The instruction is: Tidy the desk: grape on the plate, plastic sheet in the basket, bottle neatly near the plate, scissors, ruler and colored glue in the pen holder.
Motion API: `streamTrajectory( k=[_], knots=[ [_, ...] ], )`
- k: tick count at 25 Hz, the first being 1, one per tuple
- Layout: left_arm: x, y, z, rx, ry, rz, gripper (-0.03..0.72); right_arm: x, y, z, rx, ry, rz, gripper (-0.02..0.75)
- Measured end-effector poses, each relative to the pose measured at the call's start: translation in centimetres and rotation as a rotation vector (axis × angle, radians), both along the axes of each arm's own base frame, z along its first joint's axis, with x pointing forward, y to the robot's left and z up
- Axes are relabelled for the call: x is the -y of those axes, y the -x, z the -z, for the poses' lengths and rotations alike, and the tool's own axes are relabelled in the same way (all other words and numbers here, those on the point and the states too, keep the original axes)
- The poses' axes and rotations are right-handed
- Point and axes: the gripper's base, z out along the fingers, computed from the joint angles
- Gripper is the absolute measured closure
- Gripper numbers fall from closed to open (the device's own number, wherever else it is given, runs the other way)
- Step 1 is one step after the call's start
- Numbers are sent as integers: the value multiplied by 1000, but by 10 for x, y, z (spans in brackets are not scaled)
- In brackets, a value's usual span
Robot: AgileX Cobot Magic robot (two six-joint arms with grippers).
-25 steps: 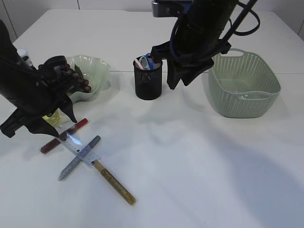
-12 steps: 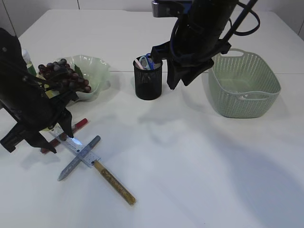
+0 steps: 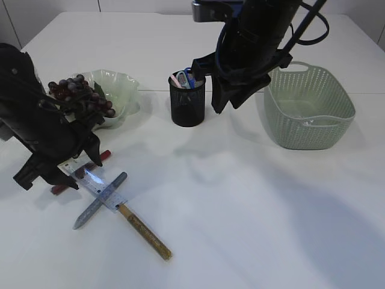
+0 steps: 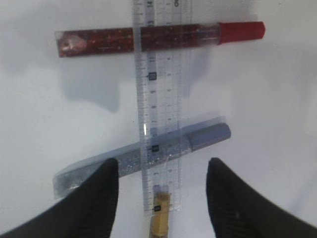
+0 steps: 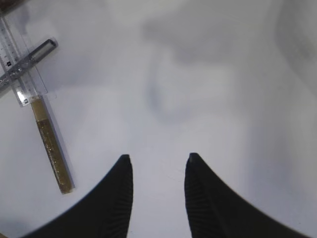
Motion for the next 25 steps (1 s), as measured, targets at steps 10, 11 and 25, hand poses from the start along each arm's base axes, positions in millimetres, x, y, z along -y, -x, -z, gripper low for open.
streamTrajectory(
  k=[10, 11, 25],
  knots=[
    [2, -6, 13, 12, 3, -10, 224, 0, 0, 0, 0, 2, -4, 447],
    [2, -7, 14, 18, 6, -12, 224, 0, 0, 0, 0, 2, -6, 447],
    [2, -10, 19, 20, 15, -34, 223, 0, 0, 0, 0, 2, -8, 447]
  ],
)
